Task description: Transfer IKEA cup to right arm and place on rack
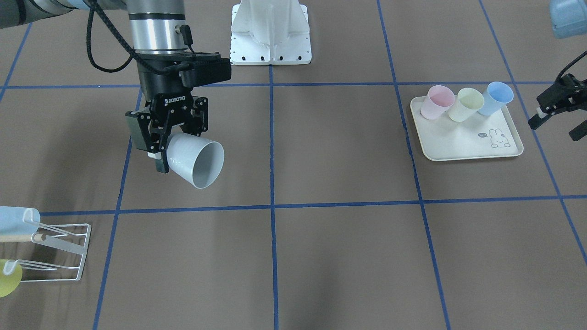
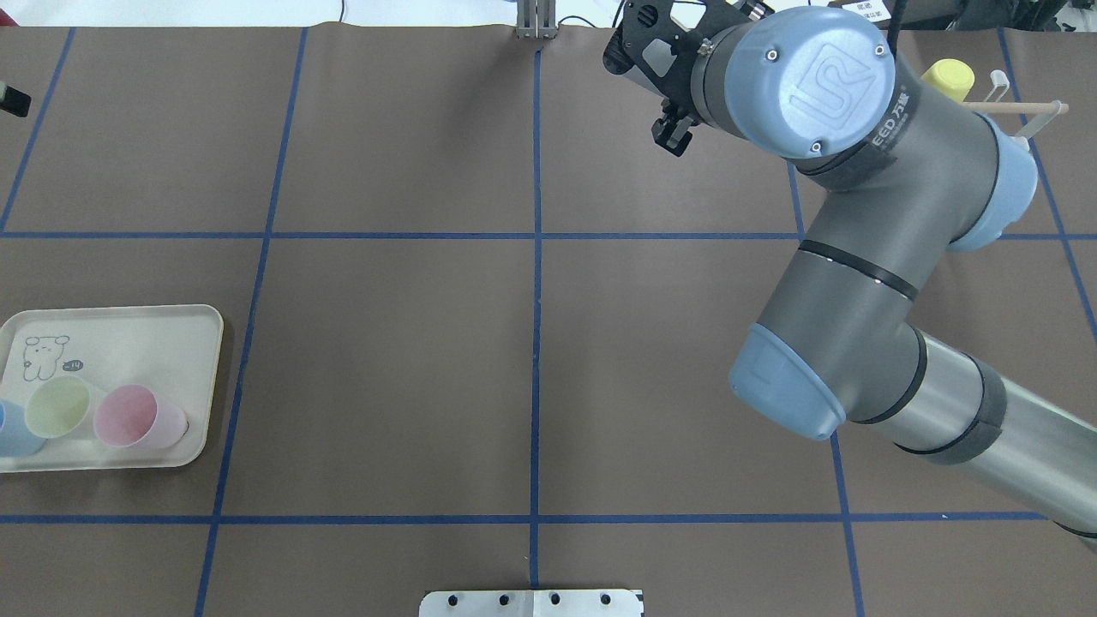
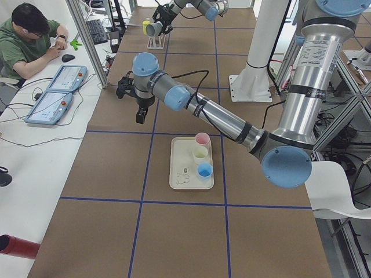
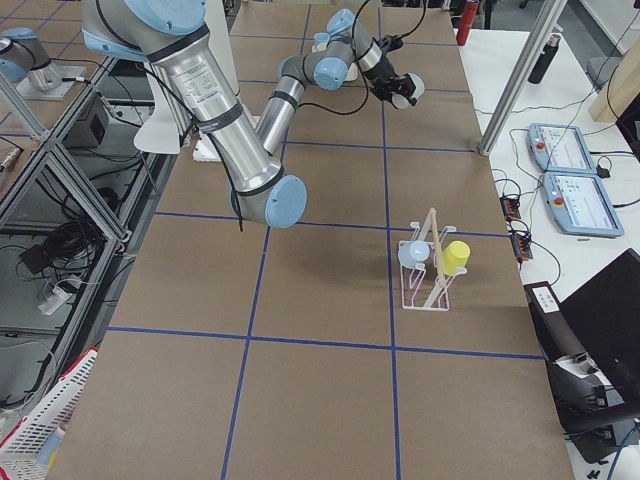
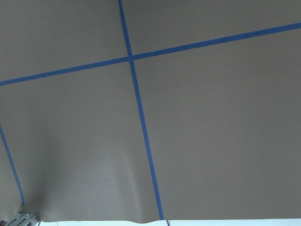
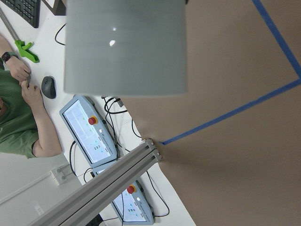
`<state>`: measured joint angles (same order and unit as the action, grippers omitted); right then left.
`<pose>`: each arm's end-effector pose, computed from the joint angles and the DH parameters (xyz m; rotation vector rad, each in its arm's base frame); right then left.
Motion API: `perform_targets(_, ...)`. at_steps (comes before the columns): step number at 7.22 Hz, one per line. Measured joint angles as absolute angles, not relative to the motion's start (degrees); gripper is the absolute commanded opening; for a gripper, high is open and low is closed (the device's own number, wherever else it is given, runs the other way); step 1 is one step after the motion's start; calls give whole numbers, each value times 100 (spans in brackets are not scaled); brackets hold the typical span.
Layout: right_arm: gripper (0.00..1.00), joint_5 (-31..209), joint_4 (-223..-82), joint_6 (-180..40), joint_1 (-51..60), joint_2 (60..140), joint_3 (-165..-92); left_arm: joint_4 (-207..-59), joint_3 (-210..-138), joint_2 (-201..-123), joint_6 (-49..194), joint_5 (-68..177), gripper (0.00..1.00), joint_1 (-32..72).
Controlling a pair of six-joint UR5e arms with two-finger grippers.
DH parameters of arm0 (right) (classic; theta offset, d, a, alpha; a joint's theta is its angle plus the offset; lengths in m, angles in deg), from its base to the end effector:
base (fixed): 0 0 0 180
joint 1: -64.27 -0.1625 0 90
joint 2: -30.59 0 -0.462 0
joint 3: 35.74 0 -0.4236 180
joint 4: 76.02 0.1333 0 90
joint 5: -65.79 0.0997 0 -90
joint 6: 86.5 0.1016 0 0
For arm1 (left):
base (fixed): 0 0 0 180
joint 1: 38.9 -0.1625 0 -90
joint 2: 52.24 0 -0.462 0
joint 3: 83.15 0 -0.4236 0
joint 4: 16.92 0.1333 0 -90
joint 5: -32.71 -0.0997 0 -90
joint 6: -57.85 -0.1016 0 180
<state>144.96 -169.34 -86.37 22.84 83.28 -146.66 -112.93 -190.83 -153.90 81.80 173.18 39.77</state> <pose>-0.3805 -0.5391 0.1456 0.9627 -0.2402 -0.6863 0.0603 -0.5808 0.4025 0.2899 0.9834 0.0709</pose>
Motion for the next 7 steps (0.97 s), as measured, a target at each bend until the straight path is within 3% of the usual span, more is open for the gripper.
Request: perform_targets(7, 35, 14469, -17035, -14120, 987, 9086, -14440, -11238, -19127, -14785, 7064, 17379, 100, 4140)
